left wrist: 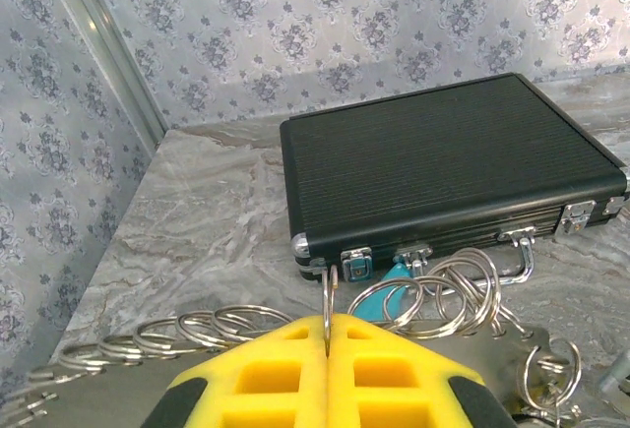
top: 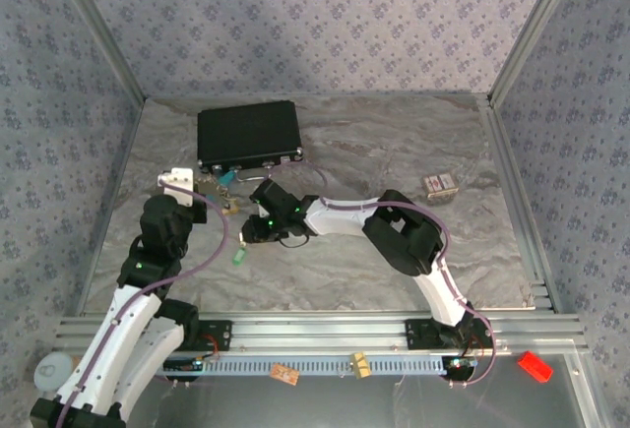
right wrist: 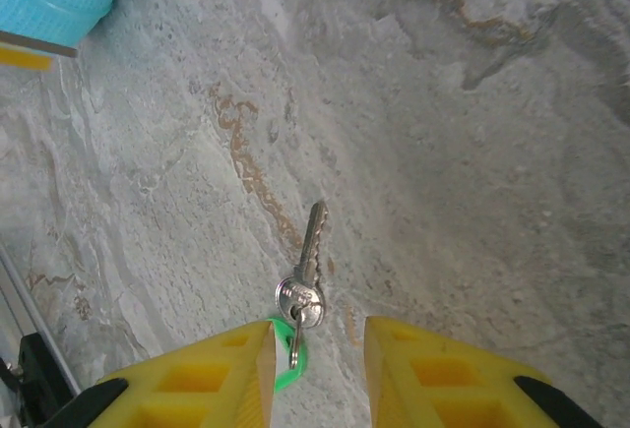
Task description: Put the keys on the keyring
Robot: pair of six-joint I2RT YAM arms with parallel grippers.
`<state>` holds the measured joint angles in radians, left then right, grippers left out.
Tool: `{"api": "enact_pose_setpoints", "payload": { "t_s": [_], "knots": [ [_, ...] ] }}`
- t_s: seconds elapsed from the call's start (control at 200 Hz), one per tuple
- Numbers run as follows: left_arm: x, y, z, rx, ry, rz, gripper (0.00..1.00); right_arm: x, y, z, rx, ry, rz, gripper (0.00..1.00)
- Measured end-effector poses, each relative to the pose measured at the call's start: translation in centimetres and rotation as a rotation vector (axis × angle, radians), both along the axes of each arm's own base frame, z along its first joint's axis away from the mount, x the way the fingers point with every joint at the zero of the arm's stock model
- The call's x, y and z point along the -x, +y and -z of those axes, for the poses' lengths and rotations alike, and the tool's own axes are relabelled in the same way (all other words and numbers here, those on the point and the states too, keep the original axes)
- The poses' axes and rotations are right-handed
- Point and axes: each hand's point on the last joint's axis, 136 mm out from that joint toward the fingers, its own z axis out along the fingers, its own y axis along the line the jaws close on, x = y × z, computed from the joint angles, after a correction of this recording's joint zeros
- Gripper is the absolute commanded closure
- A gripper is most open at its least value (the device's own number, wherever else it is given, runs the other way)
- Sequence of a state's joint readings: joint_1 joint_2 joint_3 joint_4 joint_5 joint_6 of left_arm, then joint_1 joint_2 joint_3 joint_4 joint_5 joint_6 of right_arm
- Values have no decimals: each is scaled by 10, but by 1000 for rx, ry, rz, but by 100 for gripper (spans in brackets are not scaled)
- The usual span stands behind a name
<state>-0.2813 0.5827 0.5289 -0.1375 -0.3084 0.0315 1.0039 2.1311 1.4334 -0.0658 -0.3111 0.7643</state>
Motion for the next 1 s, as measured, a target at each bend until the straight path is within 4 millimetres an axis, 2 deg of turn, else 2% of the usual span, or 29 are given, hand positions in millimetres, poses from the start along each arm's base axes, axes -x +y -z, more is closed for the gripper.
{"api": "enact_pose_setpoints", "payload": {
  "t_s": [0.415, 0.675, 0.999],
  "knots": [
    [0, 0, 0, 7, 1, -1, 100, 8, 8, 4, 37, 63, -29, 73],
    [0, 0, 0, 7, 1, -1, 100, 12, 14, -2, 42, 84, -49, 74],
    [1, 0, -1, 9, -5, -1, 100, 16, 8, 14, 101, 125, -49, 75]
  ]
}}
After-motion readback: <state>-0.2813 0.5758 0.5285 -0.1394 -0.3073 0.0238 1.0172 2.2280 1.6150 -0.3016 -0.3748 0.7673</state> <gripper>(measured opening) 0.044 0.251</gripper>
